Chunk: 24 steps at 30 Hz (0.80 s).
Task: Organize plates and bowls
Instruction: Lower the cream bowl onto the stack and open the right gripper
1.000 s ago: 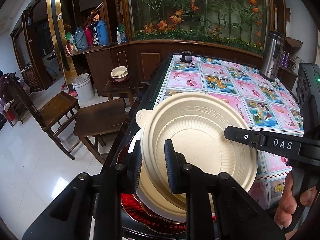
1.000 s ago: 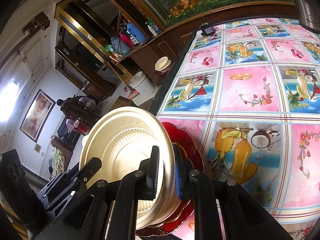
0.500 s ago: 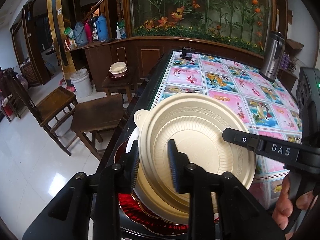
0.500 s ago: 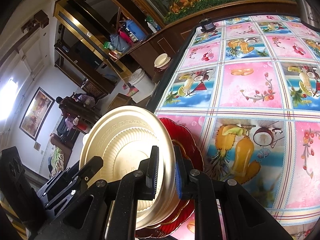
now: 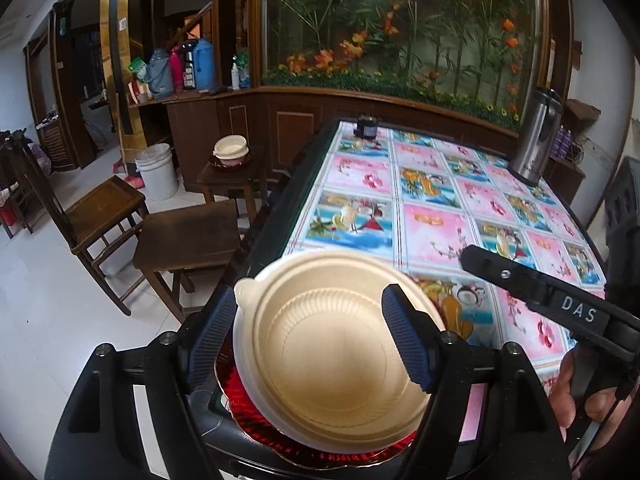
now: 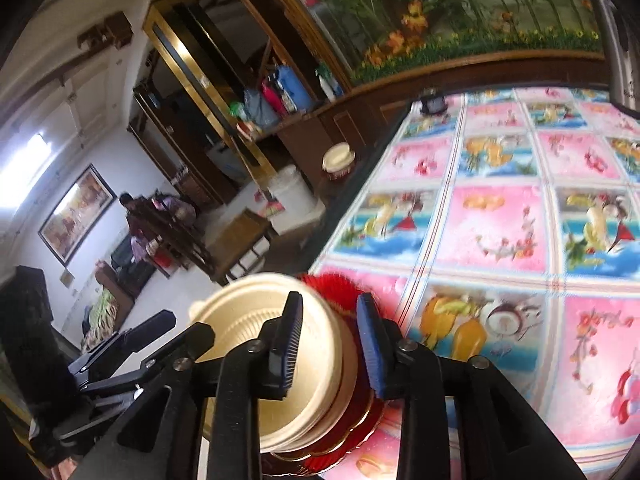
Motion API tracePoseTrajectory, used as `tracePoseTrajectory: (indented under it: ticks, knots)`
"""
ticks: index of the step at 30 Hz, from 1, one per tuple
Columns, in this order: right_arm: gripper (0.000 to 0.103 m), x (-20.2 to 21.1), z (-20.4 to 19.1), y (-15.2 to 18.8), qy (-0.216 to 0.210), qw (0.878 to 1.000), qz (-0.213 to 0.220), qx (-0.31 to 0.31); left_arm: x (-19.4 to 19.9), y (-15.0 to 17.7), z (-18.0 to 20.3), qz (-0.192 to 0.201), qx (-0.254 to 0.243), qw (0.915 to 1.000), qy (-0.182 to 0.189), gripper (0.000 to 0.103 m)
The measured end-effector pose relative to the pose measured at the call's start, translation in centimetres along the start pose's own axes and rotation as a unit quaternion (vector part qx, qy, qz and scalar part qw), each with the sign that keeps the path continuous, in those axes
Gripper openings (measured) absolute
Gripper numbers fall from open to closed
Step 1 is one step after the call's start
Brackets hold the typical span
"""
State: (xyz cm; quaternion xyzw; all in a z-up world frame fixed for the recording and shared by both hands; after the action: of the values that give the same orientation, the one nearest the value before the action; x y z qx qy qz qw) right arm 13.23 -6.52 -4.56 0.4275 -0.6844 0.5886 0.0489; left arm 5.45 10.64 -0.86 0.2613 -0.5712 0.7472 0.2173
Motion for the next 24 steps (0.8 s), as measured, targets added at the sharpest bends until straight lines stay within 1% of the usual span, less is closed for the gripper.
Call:
tracePoseTrajectory:
  ticks: [2,4,5,8,11,14,16,17,18,19,21,22,23,24]
  knots:
    - [0.034,0.7,0.7,-0.2,0.008,1.000,0.009,-0.002,0.3,-0.1,0.4,0.014,-0.007,0.9998,-0.011,0.078]
    - [0.035,1.1,1.6,-0.1,0.009,1.000,0.010,-0.010,0.7,-0.2,0.8,0.026,-0.014,0.9994,-0.021,0.084]
    - [0.035,1.1,1.9,0.0,0.009,1.000,0.008,-0.015,1.0,-0.3,1.1,0.036,-0.022,0.9987,-0.028,0.085]
    - [0.035,1.2,2.7,0.3,0.008,1.000,0.005,-0.025,1.6,-0.5,1.8,0.049,-0.034,0.9977,-0.032,0.085]
    - [0.035,1.7,2.9,0.3,0.005,1.000,0.010,-0.026,2.2,-0.7,2.1,0.063,-0.038,0.9964,-0.043,0.088]
    - [0.035,2.2,2.7,0.3,-0.002,1.000,0.018,-0.018,3.0,-0.9,2.2,0.084,-0.041,0.9938,-0.060,0.091]
    - [0.040,2.8,2.4,0.3,-0.003,1.000,0.026,-0.009,3.6,-1.2,2.3,0.100,-0.036,0.9925,-0.061,0.101]
    - [0.045,3.1,2.3,0.3,-0.005,0.999,0.031,-0.005,3.8,-1.2,2.3,0.107,-0.035,0.9919,-0.058,0.103]
    - [0.047,3.3,2.2,0.3,-0.007,0.999,0.035,-0.003,4.1,-1.2,2.4,0.112,-0.034,0.9915,-0.056,0.103]
    - [0.052,3.6,2.1,0.2,-0.010,0.999,0.040,0.001,4.3,-1.2,2.5,0.117,-0.031,0.9913,-0.052,0.103]
    - [0.065,4.1,2.0,0.2,-0.016,0.999,0.047,0.004,4.6,-1.3,2.7,0.118,-0.028,0.9917,-0.043,0.103]
    - [0.069,4.3,2.0,0.2,-0.020,0.999,0.051,0.003,4.6,-1.3,2.9,0.119,-0.029,0.9916,-0.043,0.103]
    - [0.077,4.6,2.0,0.2,-0.024,0.998,0.058,0.002,4.8,-1.3,3.0,0.122,-0.031,0.9911,-0.044,0.103]
    - [0.081,4.9,2.1,0.2,-0.027,0.998,0.064,0.000,4.9,-1.2,3.3,0.125,-0.032,0.9906,-0.046,0.103]
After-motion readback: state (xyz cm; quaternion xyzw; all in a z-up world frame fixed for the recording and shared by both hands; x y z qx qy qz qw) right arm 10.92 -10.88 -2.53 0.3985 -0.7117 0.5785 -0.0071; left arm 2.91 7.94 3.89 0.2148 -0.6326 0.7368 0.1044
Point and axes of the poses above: each gripper's, at about its wrist camera, not at the fingertips, and x roughly against the way its jaws point, z to its right, y to its underside, the point moved 4 cm from there along -x, roughly the way its jaws point, and after that the axes turned 13 degrees about x, right-handed, at the moved point
